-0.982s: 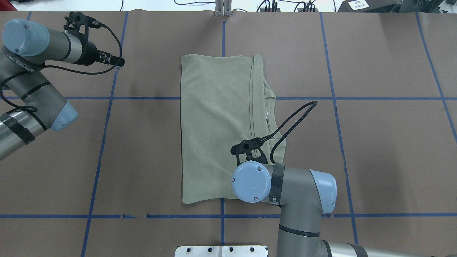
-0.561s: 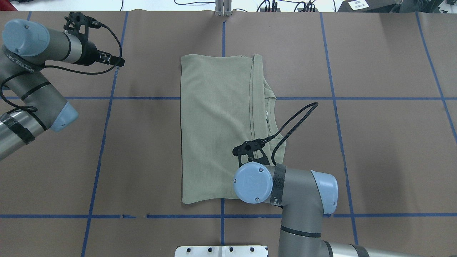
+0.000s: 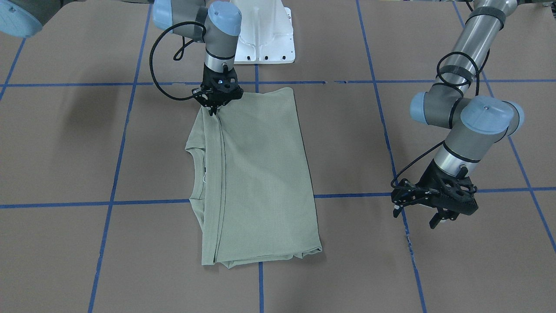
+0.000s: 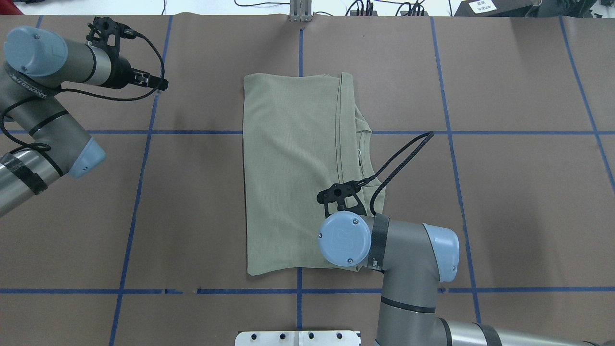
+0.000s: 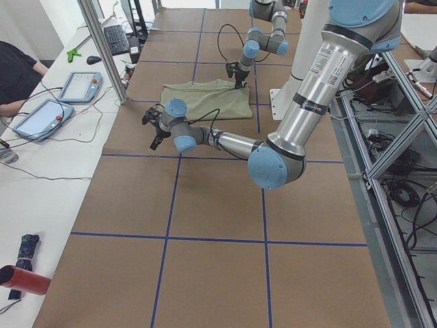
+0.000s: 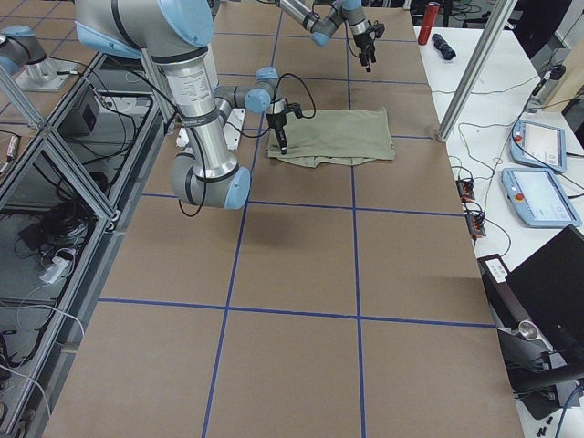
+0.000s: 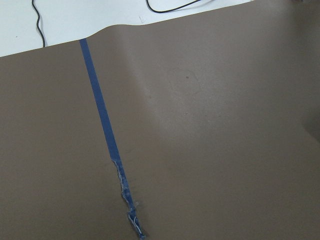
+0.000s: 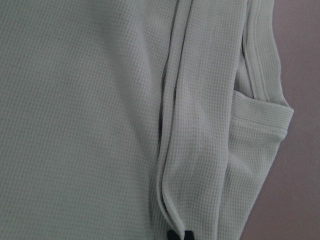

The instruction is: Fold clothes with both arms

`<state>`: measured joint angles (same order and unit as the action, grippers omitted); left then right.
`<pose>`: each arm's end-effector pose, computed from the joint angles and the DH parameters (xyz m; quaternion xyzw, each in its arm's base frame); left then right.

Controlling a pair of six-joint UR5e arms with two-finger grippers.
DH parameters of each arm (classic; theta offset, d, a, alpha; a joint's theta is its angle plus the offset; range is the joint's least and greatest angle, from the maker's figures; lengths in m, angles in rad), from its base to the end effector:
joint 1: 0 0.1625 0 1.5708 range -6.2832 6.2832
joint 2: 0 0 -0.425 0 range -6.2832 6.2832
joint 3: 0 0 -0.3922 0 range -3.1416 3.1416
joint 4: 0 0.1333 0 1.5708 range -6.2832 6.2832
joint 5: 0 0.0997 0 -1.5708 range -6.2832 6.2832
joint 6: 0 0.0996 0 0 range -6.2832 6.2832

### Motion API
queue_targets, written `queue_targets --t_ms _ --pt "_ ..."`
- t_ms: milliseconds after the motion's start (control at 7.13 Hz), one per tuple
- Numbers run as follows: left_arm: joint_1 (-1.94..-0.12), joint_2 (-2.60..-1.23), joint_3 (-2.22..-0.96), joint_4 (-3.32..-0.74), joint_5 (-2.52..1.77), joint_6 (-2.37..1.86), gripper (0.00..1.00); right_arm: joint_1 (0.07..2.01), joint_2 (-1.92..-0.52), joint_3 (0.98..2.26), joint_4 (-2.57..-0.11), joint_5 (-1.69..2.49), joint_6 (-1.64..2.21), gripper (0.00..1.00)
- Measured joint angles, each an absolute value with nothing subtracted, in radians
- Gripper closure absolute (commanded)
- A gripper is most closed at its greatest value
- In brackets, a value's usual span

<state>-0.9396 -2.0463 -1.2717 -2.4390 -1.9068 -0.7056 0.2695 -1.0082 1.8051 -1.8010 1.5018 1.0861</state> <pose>0.3391 -0.6341 0.4325 0.2962 0.4185 0.0516 0.8570 -0.5779 -0.3050 0.2718 0.1337 -0.2476 -0.0935 0.9550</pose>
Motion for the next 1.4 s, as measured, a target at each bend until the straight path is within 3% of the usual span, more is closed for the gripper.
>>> queue_targets --t_ms 561,701,841,1122,1402 --pt "-0.939 -2.046 -1.27 -2.439 -1.907 -0.705 0.0 0.288 -1.074 1.906 -1.856 1.498 1.091 1.0" --pt "-0.939 -2.046 -1.269 -2.439 -1.907 -0.704 0.0 0.289 -1.107 1.933 -1.858 1.496 1.098 0.86" --pt "-0.939 -2.047 -1.269 -2.439 -1.907 -0.704 0.0 0.288 -1.134 1.95 -1.857 1.495 1.113 0.63" --pt "-0.939 -2.047 -1.268 -2.439 -1.907 -0.703 0.0 0.279 -1.16 1.957 -1.855 1.49 1.22 0.0" --pt "-0.939 -2.047 -1.267 -2.439 -1.907 -0.703 0.0 0.269 -1.159 1.959 -1.853 1.476 1.294 0.0"
